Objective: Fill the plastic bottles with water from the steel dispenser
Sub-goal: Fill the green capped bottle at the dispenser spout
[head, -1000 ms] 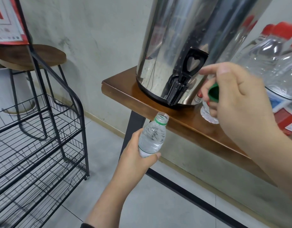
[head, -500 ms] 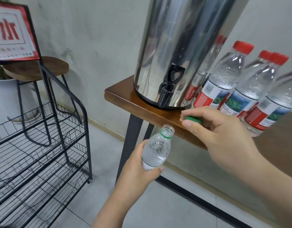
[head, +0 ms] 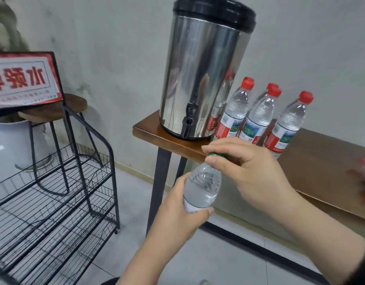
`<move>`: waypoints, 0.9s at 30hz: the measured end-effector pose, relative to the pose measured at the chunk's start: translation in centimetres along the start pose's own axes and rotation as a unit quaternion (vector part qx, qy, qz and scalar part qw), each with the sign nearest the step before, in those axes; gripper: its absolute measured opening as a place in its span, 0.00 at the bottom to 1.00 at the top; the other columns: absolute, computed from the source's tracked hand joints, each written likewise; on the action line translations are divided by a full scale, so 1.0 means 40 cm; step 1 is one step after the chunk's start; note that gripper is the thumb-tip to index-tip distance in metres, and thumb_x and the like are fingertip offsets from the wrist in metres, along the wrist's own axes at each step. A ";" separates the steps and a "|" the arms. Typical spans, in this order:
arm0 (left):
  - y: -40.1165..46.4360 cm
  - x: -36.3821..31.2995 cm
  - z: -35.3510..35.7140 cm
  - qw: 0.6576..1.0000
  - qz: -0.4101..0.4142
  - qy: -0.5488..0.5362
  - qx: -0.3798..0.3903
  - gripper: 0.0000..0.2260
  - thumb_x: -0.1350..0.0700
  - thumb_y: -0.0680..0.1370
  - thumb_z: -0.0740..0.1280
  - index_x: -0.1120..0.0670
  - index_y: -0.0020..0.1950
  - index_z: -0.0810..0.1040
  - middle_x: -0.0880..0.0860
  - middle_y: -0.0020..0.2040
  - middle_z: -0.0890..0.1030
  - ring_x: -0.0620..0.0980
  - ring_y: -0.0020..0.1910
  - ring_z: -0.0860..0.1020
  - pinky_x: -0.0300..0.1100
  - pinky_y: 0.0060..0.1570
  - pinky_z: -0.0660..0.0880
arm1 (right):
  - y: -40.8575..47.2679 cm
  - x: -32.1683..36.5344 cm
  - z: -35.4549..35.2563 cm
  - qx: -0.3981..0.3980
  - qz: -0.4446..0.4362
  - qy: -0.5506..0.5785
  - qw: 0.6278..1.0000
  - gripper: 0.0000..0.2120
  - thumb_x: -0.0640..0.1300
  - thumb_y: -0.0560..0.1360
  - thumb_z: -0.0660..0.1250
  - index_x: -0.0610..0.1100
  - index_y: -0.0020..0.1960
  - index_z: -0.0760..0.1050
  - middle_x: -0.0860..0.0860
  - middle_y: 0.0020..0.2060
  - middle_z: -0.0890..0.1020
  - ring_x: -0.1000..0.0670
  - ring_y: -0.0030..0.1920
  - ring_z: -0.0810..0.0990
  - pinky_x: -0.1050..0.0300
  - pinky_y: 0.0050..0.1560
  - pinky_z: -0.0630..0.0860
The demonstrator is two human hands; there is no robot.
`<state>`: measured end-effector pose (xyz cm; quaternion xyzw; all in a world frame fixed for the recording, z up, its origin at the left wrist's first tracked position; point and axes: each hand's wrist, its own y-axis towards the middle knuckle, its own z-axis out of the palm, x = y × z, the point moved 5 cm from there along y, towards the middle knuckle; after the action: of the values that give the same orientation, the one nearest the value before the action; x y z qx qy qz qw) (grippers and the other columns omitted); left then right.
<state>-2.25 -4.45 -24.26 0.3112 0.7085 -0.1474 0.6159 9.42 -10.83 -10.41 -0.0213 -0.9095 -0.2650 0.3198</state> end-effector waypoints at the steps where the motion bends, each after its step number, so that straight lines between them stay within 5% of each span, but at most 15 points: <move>1: -0.011 -0.016 -0.001 1.000 0.002 0.000 0.003 0.29 0.53 0.72 0.78 0.27 0.60 0.69 0.31 0.58 0.80 0.33 0.59 0.78 0.25 0.49 0.72 | -0.012 0.016 -0.011 -0.004 -0.004 -0.007 1.000 0.10 0.50 0.75 0.71 0.55 0.55 0.84 0.65 0.52 0.83 0.64 0.58 0.78 0.75 0.58 0.69; 5: -0.043 -0.075 -0.004 1.000 0.002 -0.008 0.008 0.28 0.53 0.72 0.79 0.34 0.64 0.71 0.33 0.57 0.81 0.35 0.58 0.79 0.34 0.53 0.74 | -0.050 0.059 -0.054 0.044 -0.013 -0.046 0.998 0.17 0.52 0.79 0.62 0.55 0.67 0.78 0.66 0.63 0.78 0.69 0.66 0.71 0.75 0.66 0.63; 7: -0.052 -0.103 0.001 1.000 0.010 0.003 0.017 0.28 0.52 0.71 0.79 0.33 0.64 0.71 0.33 0.57 0.81 0.35 0.58 0.79 0.37 0.55 0.75 | -0.060 0.068 -0.098 0.023 -0.001 -0.043 0.999 0.14 0.48 0.79 0.67 0.59 0.63 0.79 0.68 0.58 0.80 0.67 0.63 0.75 0.72 0.64 0.68; 11: -0.067 -0.166 0.021 0.998 0.029 0.027 0.045 0.29 0.51 0.71 0.79 0.30 0.64 0.70 0.31 0.57 0.80 0.34 0.58 0.78 0.37 0.56 0.76 | -0.067 0.092 -0.180 -0.002 0.034 -0.068 0.997 0.12 0.55 0.72 0.73 0.55 0.55 0.84 0.68 0.40 0.79 0.63 0.43 0.77 0.72 0.45 0.68; 16: -0.067 -0.227 0.070 0.994 0.048 0.028 0.091 0.30 0.51 0.72 0.79 0.32 0.68 0.70 0.32 0.59 0.80 0.35 0.60 0.78 0.39 0.60 0.75 | -0.076 0.113 -0.270 0.082 0.058 -0.115 0.988 0.15 0.63 0.73 0.65 0.57 0.54 0.82 0.60 0.46 0.83 0.58 0.47 0.80 0.62 0.49 0.75; 21: -0.058 -0.273 0.152 0.990 0.060 0.043 0.121 0.30 0.50 0.73 0.78 0.31 0.67 0.68 0.30 0.60 0.79 0.31 0.59 0.77 0.34 0.57 0.73 | -0.090 0.102 -0.359 0.076 0.081 -0.190 0.976 0.24 0.72 0.64 0.61 0.53 0.44 0.78 0.49 0.35 0.78 0.54 0.33 0.71 0.57 0.37 0.70; 24: -0.040 -0.300 0.211 0.983 0.048 0.036 0.174 0.30 0.49 0.72 0.78 0.32 0.68 0.69 0.32 0.60 0.80 0.32 0.59 0.78 0.39 0.60 0.76 | -0.104 0.078 -0.411 0.091 0.093 -0.188 0.973 0.23 0.72 0.68 0.60 0.55 0.46 0.78 0.51 0.36 0.79 0.50 0.37 0.75 0.49 0.42 0.74; 27: -0.019 -0.334 0.279 0.982 0.061 0.047 0.171 0.30 0.48 0.71 0.79 0.34 0.68 0.69 0.33 0.59 0.81 0.33 0.59 0.78 0.40 0.61 0.76 | -0.106 0.037 -0.474 0.047 0.114 -0.201 0.972 0.19 0.67 0.72 0.66 0.52 0.42 0.79 0.53 0.32 0.79 0.55 0.31 0.71 0.54 0.36 0.70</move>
<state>6.61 -15.10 -13.70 0.4606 0.6812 -0.2136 0.5274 18.16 -24.04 0.90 -0.1624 -0.9581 -0.1745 0.1588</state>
